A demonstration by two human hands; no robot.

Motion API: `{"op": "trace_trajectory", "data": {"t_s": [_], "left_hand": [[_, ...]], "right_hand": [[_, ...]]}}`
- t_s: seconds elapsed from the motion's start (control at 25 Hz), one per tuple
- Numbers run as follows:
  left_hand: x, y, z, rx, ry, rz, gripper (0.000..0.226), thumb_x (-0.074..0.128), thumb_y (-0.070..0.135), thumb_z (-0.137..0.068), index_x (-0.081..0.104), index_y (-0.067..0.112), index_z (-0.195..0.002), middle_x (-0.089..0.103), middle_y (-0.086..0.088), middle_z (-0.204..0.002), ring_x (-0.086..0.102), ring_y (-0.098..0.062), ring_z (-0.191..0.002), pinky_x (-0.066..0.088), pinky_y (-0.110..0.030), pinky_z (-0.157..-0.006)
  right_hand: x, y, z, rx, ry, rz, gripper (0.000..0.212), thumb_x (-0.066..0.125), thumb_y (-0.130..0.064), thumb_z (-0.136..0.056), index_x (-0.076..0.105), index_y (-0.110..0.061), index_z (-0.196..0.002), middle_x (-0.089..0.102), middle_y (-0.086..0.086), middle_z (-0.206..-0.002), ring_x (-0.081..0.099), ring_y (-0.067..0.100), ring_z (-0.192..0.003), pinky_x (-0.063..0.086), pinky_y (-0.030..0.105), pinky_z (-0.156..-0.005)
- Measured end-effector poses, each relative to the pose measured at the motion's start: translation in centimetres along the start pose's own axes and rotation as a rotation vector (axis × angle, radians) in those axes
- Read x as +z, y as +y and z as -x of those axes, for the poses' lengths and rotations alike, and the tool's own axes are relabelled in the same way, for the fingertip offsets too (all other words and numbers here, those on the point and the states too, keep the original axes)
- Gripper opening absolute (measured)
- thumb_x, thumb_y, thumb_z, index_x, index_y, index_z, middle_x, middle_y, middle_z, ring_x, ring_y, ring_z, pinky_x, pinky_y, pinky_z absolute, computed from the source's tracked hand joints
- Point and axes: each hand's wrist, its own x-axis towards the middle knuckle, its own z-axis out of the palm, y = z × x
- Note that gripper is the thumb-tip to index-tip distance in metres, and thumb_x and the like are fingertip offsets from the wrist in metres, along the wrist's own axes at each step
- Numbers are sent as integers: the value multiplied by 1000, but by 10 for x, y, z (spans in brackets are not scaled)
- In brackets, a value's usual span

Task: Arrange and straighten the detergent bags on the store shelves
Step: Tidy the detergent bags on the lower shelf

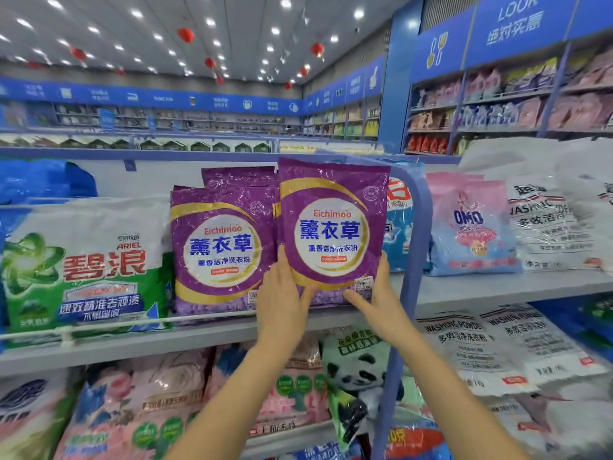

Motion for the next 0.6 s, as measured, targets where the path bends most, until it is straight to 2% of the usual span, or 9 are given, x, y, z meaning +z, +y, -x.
{"op": "trace_trajectory", "data": {"t_s": [0.08, 0.16, 0.32, 0.48, 0.6], "left_hand": [[7, 1, 9, 25, 15, -182, 81, 53, 44, -87, 17, 1, -146, 51, -17, -121, 51, -32, -107, 43, -37, -82], [9, -1, 5, 19, -21, -250, 81, 43, 50, -90, 9, 4, -147, 45, -14, -128, 48, -28, -113, 41, -35, -87], [9, 1, -12, -14, -68, -302, 80, 34, 54, -92, -1, 8, -148, 37, -8, -140, 40, -23, -125, 35, -34, -95], [11, 1, -18, -40, -77, -373, 78, 31, 53, -93, -2, 8, -148, 33, -8, -144, 37, -23, -128, 30, -34, -96], [14, 0, -25, -45, -74, -399, 78, 30, 54, -93, 1, 7, -148, 33, -7, -144, 39, -22, -127, 31, -33, -94]], "right_hand": [[-2, 12, 1, -20, -41, 12, 85, 59, -24, -89, -6, -27, -145, 16, -24, -146, 19, -3, -134, 16, 6, -104], [-5, 18, -3, -41, -64, 22, 80, 59, -24, -89, -1, -34, -141, 21, -30, -139, 23, -6, -130, 17, 0, -100], [-15, 14, -23, -21, -154, 115, 80, 57, -30, -90, 1, -22, -146, 25, -24, -130, 28, 2, -125, 24, 24, -106], [-16, 19, -30, -47, -134, 139, 78, 57, -34, -89, 4, -27, -146, 32, -17, -140, 34, 9, -130, 32, 30, -105], [-15, 19, -36, -47, -82, 223, 79, 55, -42, -88, 2, -31, -146, 36, -9, -147, 45, 16, -126, 41, 41, -99]]}}
